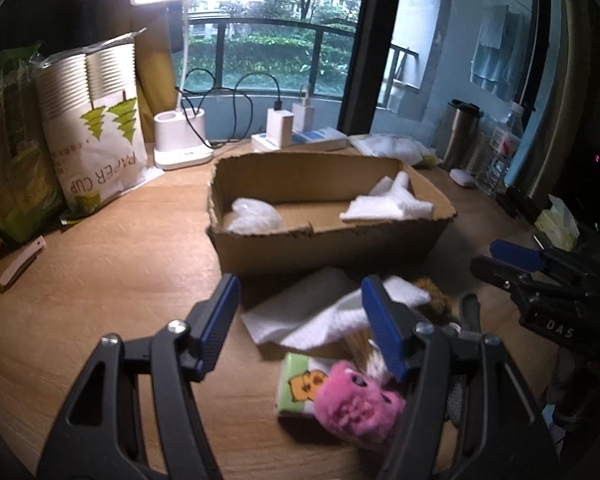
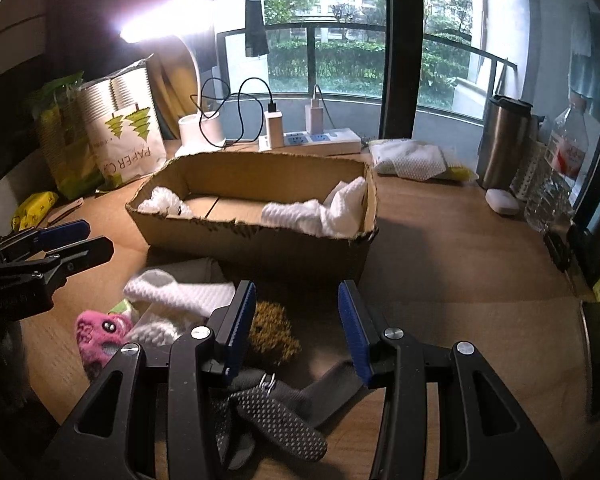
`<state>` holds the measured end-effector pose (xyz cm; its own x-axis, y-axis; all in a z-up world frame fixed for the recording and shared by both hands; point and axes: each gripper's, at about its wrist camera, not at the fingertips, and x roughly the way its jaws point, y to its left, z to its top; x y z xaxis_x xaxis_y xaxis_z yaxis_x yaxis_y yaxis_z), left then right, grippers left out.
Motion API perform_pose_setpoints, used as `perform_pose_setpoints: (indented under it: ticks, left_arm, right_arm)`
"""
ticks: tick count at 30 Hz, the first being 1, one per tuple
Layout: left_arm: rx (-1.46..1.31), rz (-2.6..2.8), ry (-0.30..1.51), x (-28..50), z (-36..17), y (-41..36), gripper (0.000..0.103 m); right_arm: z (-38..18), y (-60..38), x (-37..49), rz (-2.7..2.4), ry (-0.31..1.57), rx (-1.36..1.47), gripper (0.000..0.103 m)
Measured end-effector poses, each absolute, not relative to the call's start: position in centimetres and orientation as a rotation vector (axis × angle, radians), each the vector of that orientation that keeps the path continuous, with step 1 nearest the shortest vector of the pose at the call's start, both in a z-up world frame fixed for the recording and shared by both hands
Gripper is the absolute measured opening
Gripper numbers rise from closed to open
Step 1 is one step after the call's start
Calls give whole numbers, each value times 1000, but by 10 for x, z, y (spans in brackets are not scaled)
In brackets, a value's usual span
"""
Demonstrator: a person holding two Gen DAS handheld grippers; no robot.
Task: Organize soft objects
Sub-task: 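Grasp the pink plush with the left tool while the right tool grasps the grey glove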
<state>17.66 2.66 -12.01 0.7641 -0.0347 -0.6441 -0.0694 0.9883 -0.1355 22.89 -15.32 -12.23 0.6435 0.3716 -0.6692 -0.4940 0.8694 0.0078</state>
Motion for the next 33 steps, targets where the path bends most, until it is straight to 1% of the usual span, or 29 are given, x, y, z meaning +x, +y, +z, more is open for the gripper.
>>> perform_pose_setpoints:
  ticks: [20, 33]
  left_arm:
    - [-151, -45, 749, 149, -142, 7, 65]
    - [-161, -69, 829, 146, -162, -2, 65]
  right_arm:
    - [-152, -152, 200, 515, 774, -170, 46]
    - [-168, -147, 199, 541, 825, -172, 46]
